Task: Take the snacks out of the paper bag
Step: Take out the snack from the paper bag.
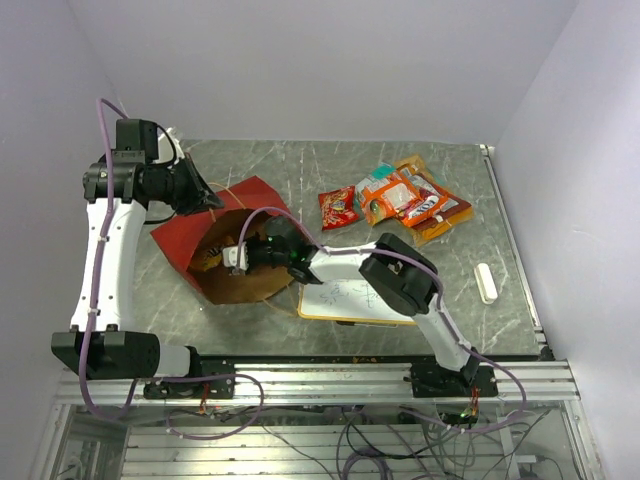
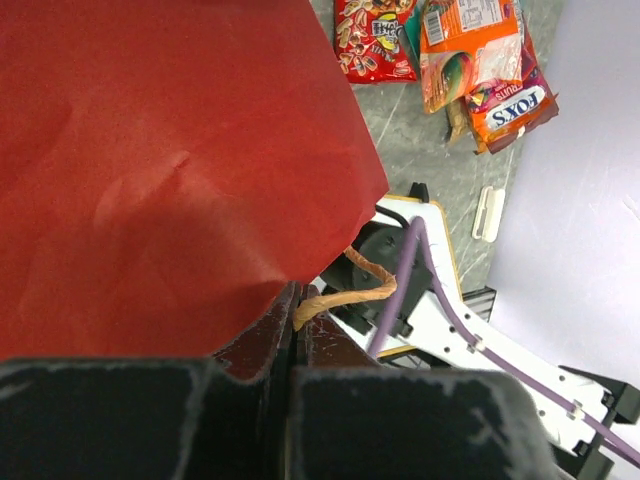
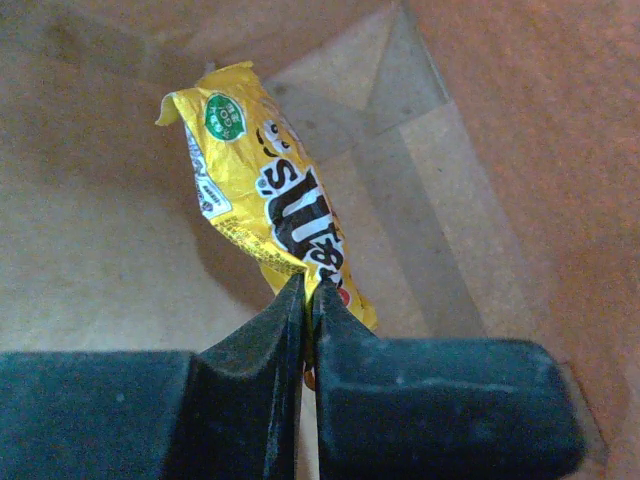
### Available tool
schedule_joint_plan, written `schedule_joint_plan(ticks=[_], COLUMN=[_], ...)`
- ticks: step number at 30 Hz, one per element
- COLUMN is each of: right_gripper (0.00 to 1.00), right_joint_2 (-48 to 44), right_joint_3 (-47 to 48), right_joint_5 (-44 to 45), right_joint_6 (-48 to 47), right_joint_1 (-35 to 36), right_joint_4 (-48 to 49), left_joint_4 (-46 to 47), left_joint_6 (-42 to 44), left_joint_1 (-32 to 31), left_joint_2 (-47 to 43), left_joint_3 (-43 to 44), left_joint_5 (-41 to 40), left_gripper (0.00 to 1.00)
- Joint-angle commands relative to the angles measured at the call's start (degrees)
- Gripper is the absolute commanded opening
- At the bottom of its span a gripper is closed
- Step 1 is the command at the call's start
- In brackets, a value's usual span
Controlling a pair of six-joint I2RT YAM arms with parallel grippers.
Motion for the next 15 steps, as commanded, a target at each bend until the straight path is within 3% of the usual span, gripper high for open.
schedule_joint_plan(ticks=[1, 8, 13, 15], right_gripper=[0.00, 0.00, 0.00, 0.00], right_joint_2=[-6.1, -19.6, -28.6, -32.5], right_joint_3=[-4.2, -13.5, -14.8, -16.8], right_joint_5=[-0.6, 1.9, 6.0, 7.7], right_joint_6=[5.6, 8.1, 10.8, 13.0], right_joint_1=[0.3, 0.7, 0.6, 0.5], right_joint_4=[1.8, -8.5, -26.1, -28.8], left_joint_4=[4.9, 7.1, 9.6, 10.1], left_joint_6=[-3.1, -4.9, -6.9, -7.4], left_joint_1=[0.7, 1.1, 1.2, 1.3], left_joint_2=[-1.4, -0.6, -1.0, -0.9], left_joint_3=[-2.3, -1.8, -4.6, -5.4], left_joint_5=[2.0, 4.3, 3.7, 3.2], left_gripper=[0.07, 0.07, 0.07, 0.07])
